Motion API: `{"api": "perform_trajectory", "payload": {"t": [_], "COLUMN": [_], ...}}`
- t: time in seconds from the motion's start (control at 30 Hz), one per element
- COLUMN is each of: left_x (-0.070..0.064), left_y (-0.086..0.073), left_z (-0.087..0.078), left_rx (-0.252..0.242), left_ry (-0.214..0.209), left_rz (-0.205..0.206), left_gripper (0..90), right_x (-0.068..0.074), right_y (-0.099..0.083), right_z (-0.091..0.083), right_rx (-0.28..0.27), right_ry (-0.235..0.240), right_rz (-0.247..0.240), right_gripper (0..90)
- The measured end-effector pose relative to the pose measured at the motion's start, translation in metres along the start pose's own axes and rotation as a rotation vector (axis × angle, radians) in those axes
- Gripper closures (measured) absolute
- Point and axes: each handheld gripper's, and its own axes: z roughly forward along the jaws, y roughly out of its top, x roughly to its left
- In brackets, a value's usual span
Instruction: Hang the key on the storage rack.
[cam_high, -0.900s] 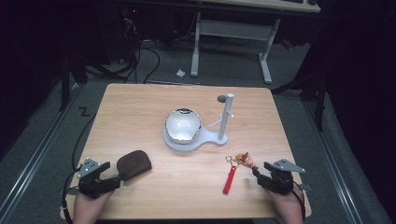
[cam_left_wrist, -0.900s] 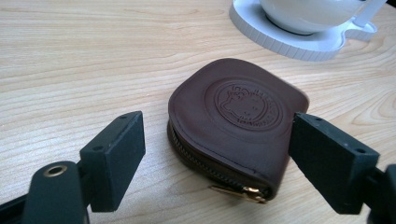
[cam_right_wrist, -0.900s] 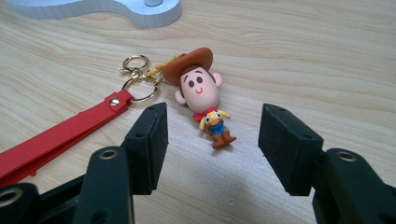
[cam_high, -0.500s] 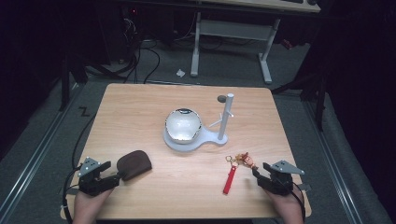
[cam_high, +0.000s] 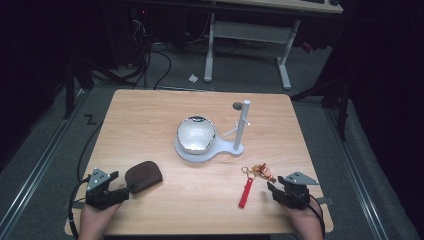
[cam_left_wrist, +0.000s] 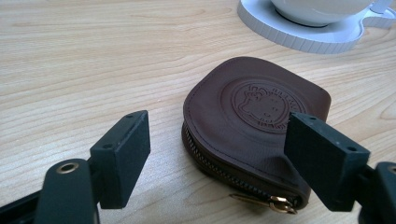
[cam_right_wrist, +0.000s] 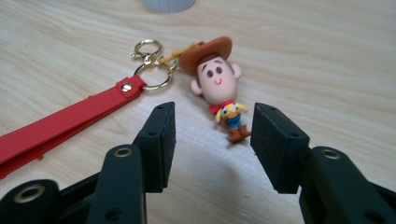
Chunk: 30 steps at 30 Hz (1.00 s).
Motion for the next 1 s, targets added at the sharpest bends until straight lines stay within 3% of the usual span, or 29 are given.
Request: {"api": "perform_trajectory", "payload": {"t": [0.2,0.47,0.57,0.73,0.83,1.0], "left_x": [0.0045,0.0039,-0.0002,0.0006,-0.0006,-0.0007], "left_y": [0.0001,0.0006,0.0010,0.0031,0.0056,0.0043], "left_z": [-0.0011,-0.0016,-0.0011,-0.0006,-0.0020,-0.0052], "left_rx": [-0.014,-0.026,-0.023,-0.031,-0.041,-0.049], "left_ry": [-0.005,0.006,0.012,0.018,0.020,0.007], "left_rz": [-0.014,-0.024,0.005,0.007,0.036,0.046], "left_gripper": [23.0,22.9,22.1,20.8,20.8,20.9], "right_x": [0.0014,0.0042,0.0049,0.0028,0.0044,0.0042], "right_y": [0.0016,0.0043,0.0050,0.0049,0.0058,0.0089], "right_z": [-0.0016,-0.0005,0.0034,0.0051,0.0044,0.0026], "right_rx": [0.064,0.084,0.102,0.137,0.169,0.197], "right_ry": [-0.010,0.015,0.024,0.043,0.045,0.051], "right_rz": [-0.021,-0.038,-0.049,-0.025,-0.045,-0.039], "right_gripper": [44.6,42.9,43.5,43.6,43.6,44.0]}}
